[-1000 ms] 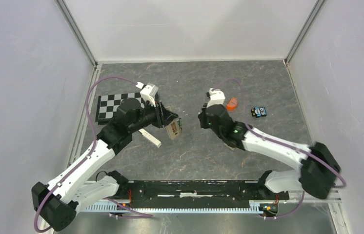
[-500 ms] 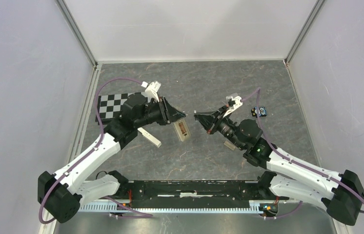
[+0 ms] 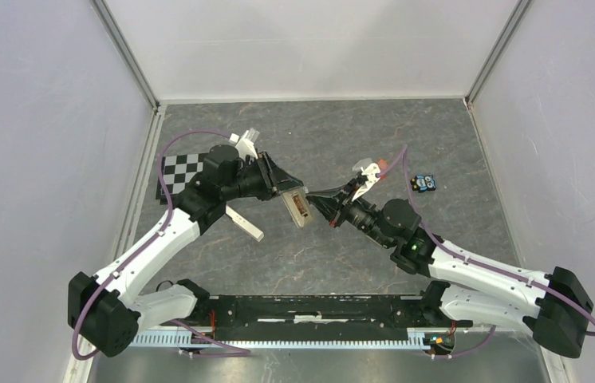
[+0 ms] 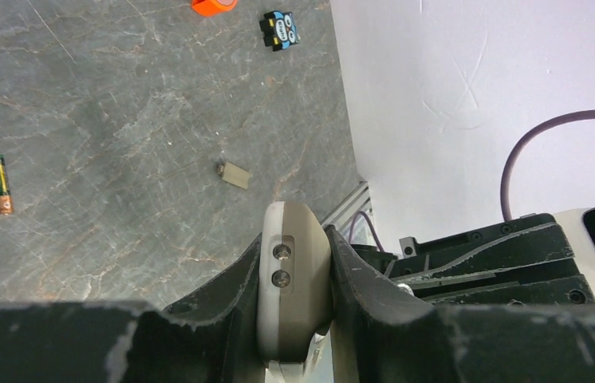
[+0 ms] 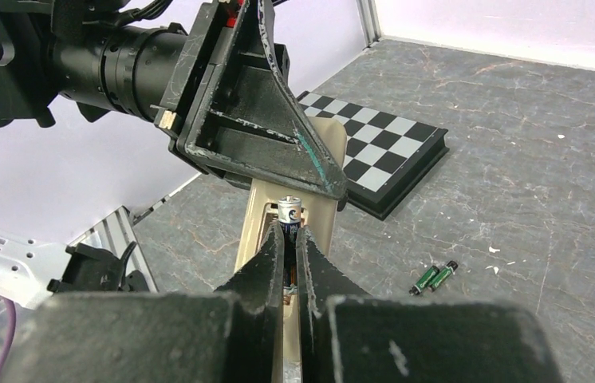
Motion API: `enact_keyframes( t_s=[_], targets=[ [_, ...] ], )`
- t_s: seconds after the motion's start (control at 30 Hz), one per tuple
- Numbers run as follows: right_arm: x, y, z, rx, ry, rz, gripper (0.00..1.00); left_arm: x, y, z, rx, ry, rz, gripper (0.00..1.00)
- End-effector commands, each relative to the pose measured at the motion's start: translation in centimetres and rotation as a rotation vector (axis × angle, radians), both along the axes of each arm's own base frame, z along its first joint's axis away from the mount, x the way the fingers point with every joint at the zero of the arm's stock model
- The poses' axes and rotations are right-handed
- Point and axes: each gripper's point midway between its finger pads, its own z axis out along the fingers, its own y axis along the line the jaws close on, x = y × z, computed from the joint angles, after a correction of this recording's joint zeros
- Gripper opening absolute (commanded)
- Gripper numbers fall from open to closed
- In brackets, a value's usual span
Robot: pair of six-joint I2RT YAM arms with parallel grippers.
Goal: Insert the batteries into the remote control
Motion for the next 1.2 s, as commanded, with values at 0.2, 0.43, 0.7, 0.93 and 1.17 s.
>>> enact_keyframes(
  t_s=[0.2, 0.43, 0.7, 0.93, 1.17],
  targets=[
    [-0.3, 1.4, 2.4, 0.059, -0.073, 0.055, 0.07, -0.3, -0.5, 1.6, -0.1, 0.034, -0.008, 0.02],
    [-0.1, 1.7, 1.4, 0.056, -0.061, 0.051, 0.07, -0.3, -0.5, 1.6, -0.122, 0.046, -0.006, 0.02],
    [-0.2, 1.9, 0.3, 0.029, -0.052, 0.066, 0.07, -0.1, -0.2, 2.1, -0.147, 0.055, 0.012, 0.02],
    [-0.4, 2.0, -1.2, -0.007, -0.044, 0.081, 0.07, -0.2, 0.2, 2.4, -0.162, 0.059, 0.018, 0.02],
    [-0.2, 2.1, -1.6, -0.033, -0.042, 0.076, 0.24, -0.3, 0.3, 1.7, -0.151, 0.066, 0.013, 0.02]
  ],
)
